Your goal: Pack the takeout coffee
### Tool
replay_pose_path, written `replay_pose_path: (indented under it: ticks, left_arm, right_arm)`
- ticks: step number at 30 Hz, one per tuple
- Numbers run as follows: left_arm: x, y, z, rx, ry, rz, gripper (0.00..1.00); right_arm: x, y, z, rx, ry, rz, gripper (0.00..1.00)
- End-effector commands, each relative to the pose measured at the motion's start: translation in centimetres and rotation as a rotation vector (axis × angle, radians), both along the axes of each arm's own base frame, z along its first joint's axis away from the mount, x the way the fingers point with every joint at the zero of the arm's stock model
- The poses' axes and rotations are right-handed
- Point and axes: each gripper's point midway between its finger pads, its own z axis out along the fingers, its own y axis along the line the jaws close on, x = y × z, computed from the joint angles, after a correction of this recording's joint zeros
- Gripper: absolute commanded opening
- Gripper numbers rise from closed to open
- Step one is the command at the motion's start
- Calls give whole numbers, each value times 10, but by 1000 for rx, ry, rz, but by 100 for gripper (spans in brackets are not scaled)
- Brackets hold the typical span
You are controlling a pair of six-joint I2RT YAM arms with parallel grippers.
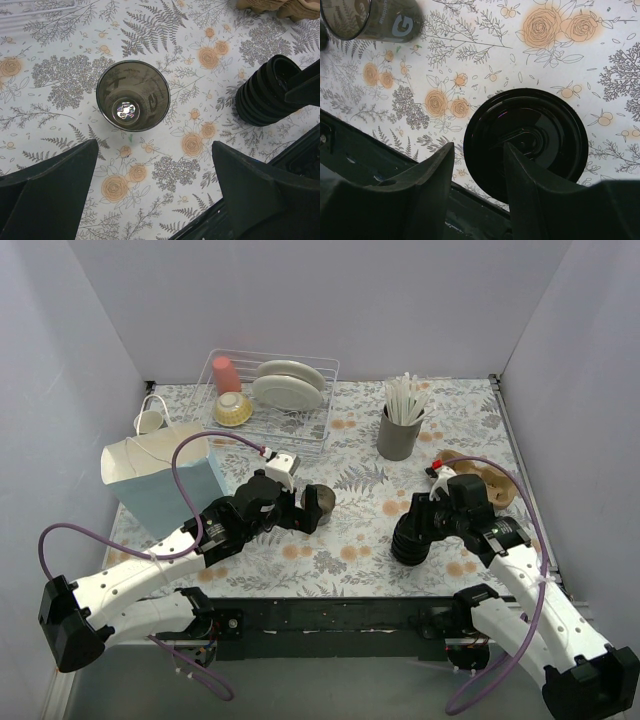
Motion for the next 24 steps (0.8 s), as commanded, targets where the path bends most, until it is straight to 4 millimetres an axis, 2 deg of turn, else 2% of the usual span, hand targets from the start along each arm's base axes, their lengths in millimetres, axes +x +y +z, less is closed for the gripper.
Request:
replay_pose_path:
  ticks: [1, 9, 15, 19, 24]
  left_arm:
    - [0, -3, 18, -31, -38, -20, 98]
    - [0, 1, 17, -14, -39, -17, 98]
    - [-1, 8, 14, 28, -47, -10, 98]
    - [-3, 9, 17, 13, -53, -14, 98]
    - [-3, 10, 20, -15, -63, -5, 98]
  right_arm:
    - [14, 2, 18, -16, -72, -31, 53]
    - [12, 9, 13, -29, -64, -11, 49]
    - [13, 9, 13, -35, -73, -30, 37]
    - [16, 9, 18, -20, -95, -41, 25]
    - [18, 10, 35, 5, -136, -51, 22]
